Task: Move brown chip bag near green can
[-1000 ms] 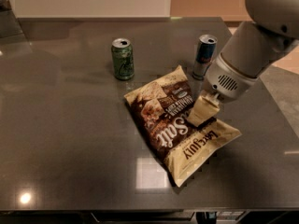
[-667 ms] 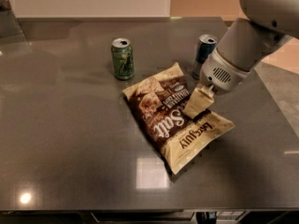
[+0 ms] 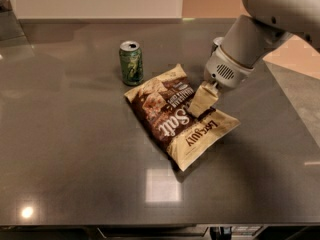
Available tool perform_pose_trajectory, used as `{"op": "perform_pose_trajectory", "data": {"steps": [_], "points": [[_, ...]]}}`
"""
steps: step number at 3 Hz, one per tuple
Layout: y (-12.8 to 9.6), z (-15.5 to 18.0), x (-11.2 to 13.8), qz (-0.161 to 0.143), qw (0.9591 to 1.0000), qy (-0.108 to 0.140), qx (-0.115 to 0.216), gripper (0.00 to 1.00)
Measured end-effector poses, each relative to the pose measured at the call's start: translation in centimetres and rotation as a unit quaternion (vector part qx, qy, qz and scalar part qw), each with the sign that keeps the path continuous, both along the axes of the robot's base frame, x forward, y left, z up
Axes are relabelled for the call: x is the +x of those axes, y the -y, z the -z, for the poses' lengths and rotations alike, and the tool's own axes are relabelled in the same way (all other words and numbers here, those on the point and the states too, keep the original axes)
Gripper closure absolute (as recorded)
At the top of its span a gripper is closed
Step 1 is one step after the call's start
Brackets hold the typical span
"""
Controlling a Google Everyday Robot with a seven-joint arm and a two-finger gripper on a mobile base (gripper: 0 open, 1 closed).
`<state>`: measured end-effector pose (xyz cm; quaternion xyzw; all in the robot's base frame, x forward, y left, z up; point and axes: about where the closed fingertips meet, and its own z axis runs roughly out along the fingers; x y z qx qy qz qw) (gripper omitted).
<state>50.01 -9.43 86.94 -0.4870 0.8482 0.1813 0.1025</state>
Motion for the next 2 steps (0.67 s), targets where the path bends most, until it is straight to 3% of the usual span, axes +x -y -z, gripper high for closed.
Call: {"op": "perform_pose_trajectory", "data": {"steps": [1,2], "points": [[-0.85,-0.07,1.22,-0.007,1.0000,0.004,-0.002,0.83],[-1.25,-0.05,2.12,-0.012,0.9999,0.007,-0.001,0.59]]}}
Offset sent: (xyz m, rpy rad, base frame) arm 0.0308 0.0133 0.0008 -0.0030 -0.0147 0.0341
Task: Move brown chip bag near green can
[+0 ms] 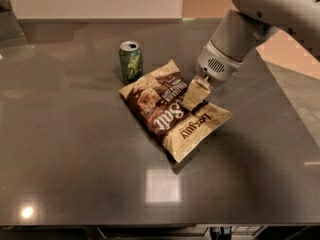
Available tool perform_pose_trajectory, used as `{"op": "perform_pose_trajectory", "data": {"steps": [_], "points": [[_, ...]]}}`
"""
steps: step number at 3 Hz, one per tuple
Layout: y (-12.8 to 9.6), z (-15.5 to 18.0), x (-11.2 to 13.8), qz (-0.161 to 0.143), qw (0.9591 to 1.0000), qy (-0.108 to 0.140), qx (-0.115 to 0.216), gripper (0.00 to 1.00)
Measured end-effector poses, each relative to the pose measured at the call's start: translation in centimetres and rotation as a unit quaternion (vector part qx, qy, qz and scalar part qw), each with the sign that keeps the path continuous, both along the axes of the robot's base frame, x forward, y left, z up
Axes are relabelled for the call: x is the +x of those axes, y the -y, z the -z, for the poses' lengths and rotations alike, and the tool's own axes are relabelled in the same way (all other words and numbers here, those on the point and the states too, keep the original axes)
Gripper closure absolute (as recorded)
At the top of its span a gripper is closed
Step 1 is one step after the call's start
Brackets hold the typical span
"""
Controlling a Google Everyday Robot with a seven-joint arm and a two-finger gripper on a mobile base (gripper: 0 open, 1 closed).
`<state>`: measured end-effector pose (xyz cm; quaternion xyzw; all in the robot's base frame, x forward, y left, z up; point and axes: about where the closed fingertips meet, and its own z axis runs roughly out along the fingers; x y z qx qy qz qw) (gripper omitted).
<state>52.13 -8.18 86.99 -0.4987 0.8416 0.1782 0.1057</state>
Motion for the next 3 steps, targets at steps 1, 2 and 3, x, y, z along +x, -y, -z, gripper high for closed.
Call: {"op": "perform_pose_trajectory", "data": {"steps": [1,2,3], "points": [[-0.13,0.02,-0.01,0.000,1.0000,0.001,0.000,0.36],[-0.29,0.05,0.03,-0.001,1.0000,0.002,0.001,0.13],[-0.43,0.07,0.06,-0.002,1.0000,0.003,0.001,0.00]]}}
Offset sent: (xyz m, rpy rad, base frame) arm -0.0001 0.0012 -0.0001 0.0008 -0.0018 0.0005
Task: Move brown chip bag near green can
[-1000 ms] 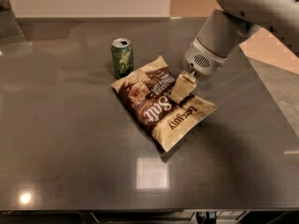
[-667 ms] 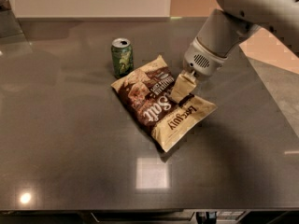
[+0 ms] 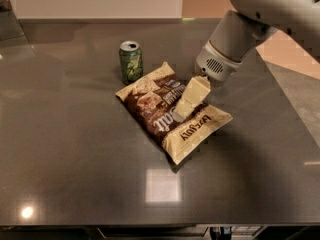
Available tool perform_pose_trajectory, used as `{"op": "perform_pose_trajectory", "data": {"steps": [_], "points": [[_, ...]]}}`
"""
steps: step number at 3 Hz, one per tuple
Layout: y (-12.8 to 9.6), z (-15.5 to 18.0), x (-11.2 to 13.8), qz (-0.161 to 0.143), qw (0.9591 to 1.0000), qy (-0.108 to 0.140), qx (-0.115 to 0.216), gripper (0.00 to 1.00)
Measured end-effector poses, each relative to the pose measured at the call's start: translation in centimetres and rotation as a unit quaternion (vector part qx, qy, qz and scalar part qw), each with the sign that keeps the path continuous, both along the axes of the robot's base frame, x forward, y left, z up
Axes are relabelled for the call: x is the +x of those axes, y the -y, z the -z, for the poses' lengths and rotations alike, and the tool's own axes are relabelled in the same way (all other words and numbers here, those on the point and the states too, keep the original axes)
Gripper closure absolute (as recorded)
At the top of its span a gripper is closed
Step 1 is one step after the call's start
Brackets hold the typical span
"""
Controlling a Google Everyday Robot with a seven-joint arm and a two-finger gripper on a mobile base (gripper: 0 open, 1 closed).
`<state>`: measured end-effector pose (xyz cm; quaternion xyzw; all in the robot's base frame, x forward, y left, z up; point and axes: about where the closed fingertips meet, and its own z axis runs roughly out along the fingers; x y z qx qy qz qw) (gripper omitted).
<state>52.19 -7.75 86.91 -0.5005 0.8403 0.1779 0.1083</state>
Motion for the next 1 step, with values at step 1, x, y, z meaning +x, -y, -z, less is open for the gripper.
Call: {"op": "perform_pose_trajectory", "data": {"steps": [1], "points": [[-0.01,0.00,0.00,0.000,1.0000,0.000,0.000,0.00]]}}
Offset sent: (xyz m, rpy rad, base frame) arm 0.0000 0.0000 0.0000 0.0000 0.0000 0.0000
